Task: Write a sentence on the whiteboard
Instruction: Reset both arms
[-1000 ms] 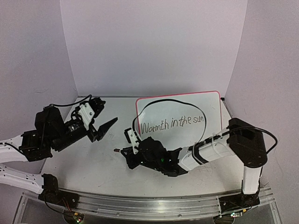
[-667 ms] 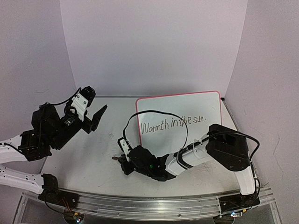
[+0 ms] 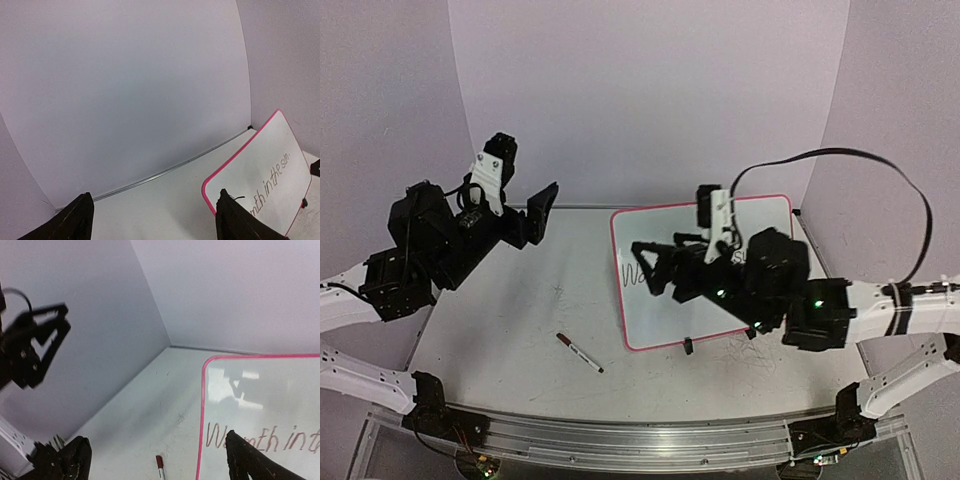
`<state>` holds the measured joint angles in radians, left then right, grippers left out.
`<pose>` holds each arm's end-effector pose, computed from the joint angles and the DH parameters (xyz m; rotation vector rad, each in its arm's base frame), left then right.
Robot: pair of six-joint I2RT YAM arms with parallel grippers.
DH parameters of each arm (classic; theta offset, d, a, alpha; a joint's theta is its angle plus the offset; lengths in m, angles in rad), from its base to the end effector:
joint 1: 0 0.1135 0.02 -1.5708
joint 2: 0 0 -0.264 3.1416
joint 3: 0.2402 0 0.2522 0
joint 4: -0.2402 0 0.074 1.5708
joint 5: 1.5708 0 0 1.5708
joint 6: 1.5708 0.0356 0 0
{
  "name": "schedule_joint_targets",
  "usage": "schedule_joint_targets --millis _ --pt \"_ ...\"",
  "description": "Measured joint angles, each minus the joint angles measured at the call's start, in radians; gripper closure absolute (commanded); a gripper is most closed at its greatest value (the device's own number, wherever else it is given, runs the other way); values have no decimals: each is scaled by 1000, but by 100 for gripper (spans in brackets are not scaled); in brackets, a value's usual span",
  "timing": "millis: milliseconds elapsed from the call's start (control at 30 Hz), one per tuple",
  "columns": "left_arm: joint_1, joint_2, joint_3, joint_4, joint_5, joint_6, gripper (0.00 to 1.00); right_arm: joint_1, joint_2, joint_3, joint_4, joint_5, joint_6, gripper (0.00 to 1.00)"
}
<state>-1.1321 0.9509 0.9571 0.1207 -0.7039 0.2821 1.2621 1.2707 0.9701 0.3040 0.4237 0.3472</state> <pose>0.1107 -0.1817 0.4027 0.4533 1.4055 -0.1822 0.1051 0.2815 0.3508 -0.3989 1.5963 0.9231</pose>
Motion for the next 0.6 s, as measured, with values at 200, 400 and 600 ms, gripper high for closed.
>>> schedule_joint_targets --millis 200,400,600 --pt "9 90 126 9 -34 -90 6 -164 -193 80 -204 98 -48 2" --pt "19 190 251 11 -41 -76 2 -232 -257 221 -311 287 -199 2" --pt "53 207 307 12 -42 -62 1 -324 -257 328 -314 390 -336 2"
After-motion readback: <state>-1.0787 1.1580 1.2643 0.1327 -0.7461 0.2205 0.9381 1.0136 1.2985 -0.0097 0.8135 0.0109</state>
